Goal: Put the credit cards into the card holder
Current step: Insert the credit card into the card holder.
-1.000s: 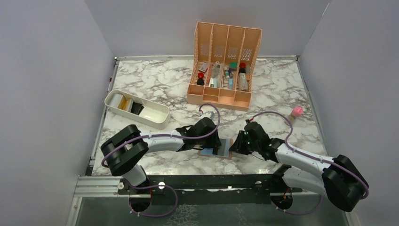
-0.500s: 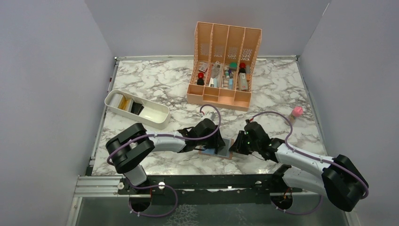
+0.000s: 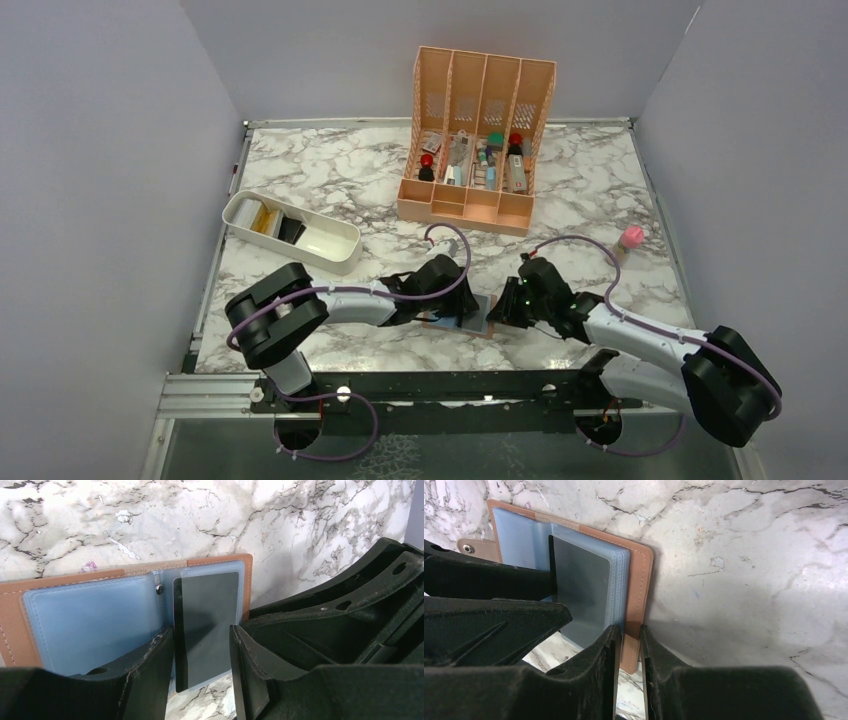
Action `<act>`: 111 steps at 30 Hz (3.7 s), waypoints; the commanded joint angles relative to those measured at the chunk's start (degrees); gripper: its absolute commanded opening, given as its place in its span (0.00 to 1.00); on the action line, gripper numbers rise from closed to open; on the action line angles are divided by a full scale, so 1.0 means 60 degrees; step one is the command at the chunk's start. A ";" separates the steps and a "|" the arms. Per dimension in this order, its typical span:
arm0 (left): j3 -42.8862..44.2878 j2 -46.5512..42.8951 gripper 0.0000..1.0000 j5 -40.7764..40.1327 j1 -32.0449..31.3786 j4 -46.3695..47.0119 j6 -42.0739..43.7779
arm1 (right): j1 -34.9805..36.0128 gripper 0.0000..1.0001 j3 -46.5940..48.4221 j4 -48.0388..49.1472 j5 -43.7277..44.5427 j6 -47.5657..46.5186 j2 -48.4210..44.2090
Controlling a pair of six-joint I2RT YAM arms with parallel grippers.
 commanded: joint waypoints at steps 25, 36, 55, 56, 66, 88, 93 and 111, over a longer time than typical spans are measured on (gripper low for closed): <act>0.0527 -0.0099 0.47 -0.0139 -0.0334 -0.0575 0.0266 | 0.0018 0.23 0.0747 -0.2100 0.2121 0.0416 -0.0090; 0.0514 0.0093 0.47 -0.0017 -0.0336 -0.0347 0.0300 | 0.0018 0.23 0.0826 -0.2417 0.2724 0.0419 -0.0201; 0.0859 0.0258 0.47 -0.0049 -0.0510 -0.0573 0.0391 | 0.0018 0.21 0.0365 -0.0906 0.1151 0.0612 0.0810; 0.0848 0.0152 0.47 -0.0142 -0.0501 -0.0734 0.0480 | 0.0018 0.22 0.0360 -0.0939 0.1206 0.0583 0.0818; 0.0750 -0.1855 0.52 -0.0737 0.0088 -0.2602 0.1470 | 0.0014 0.25 0.0185 -0.0916 0.0990 -0.0038 -0.0273; -0.1541 -0.4402 0.66 0.0426 0.2771 -0.3643 0.2825 | 0.0018 0.70 -0.0169 0.0719 -0.0910 -0.0045 -0.0527; -0.1825 -0.4369 0.66 0.0693 0.2933 -0.3172 0.2979 | 0.0018 0.75 -0.0211 0.0984 -0.0965 -0.0005 -0.0115; -0.2806 -0.4180 0.59 0.2260 0.2978 -0.2066 0.1882 | 0.0016 0.76 0.0009 0.0142 -0.0024 -0.0520 -0.0474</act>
